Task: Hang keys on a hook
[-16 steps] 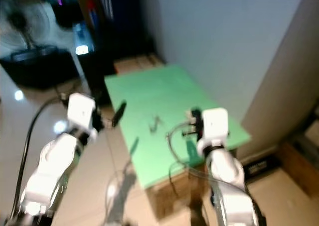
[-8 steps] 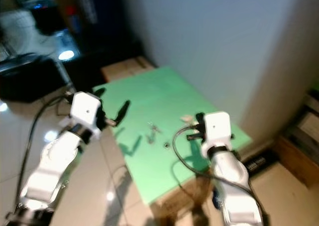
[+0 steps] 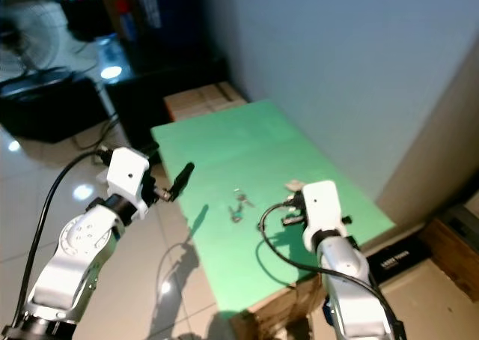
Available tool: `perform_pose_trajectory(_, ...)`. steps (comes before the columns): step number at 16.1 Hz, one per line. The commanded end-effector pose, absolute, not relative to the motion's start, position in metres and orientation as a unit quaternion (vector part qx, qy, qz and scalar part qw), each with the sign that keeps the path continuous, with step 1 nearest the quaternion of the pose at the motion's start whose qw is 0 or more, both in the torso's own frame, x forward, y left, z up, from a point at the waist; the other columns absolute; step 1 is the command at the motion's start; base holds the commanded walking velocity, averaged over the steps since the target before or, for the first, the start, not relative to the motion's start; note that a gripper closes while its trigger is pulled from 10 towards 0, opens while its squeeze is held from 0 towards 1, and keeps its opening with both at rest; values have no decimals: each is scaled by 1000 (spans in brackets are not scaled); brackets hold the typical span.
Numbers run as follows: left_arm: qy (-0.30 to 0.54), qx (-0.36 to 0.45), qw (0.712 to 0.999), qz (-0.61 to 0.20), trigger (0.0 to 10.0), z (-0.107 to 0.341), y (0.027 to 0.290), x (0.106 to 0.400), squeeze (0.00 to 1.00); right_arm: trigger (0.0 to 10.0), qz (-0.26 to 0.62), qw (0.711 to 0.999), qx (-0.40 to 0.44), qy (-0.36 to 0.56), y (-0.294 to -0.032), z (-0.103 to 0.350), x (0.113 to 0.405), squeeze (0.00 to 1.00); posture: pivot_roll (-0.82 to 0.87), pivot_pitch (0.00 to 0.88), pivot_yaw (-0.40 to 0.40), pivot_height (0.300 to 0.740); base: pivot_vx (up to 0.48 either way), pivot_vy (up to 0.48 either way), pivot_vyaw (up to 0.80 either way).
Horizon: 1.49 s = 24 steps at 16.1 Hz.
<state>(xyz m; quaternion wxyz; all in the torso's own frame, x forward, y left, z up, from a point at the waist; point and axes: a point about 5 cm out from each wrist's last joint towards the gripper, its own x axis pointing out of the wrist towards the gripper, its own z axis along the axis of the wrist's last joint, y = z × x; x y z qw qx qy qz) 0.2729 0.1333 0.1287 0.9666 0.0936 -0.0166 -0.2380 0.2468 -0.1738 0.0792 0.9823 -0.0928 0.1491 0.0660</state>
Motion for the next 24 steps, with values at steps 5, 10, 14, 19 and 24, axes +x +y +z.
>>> perform_pose_trajectory(5,21,96,947,-307,10000,122,130,271,0,10000,67,982,-36,172,-181,61,271,1000,-70,51,87,740,0,0,0)
perform_pose_trajectory(10,29,105,939,-326,10000,134,137,267,0,10000,111,969,-17,221,-174,43,308,1000,-6,136,101,740,0,0,0)
perform_pose_trajectory(14,35,116,936,-329,10000,138,142,262,0,10000,146,957,-33,249,-167,42,325,1000,41,159,88,740,0,0,0)
perform_pose_trajectory(19,44,125,935,-330,10000,144,150,255,0,10000,186,940,-68,279,-168,40,332,1000,76,172,85,740,0,0,0)
perform_pose_trajectory(24,54,139,928,-342,10000,149,152,250,0,10000,207,929,-99,290,-173,35,329,1000,100,208,104,740,0,0,0)
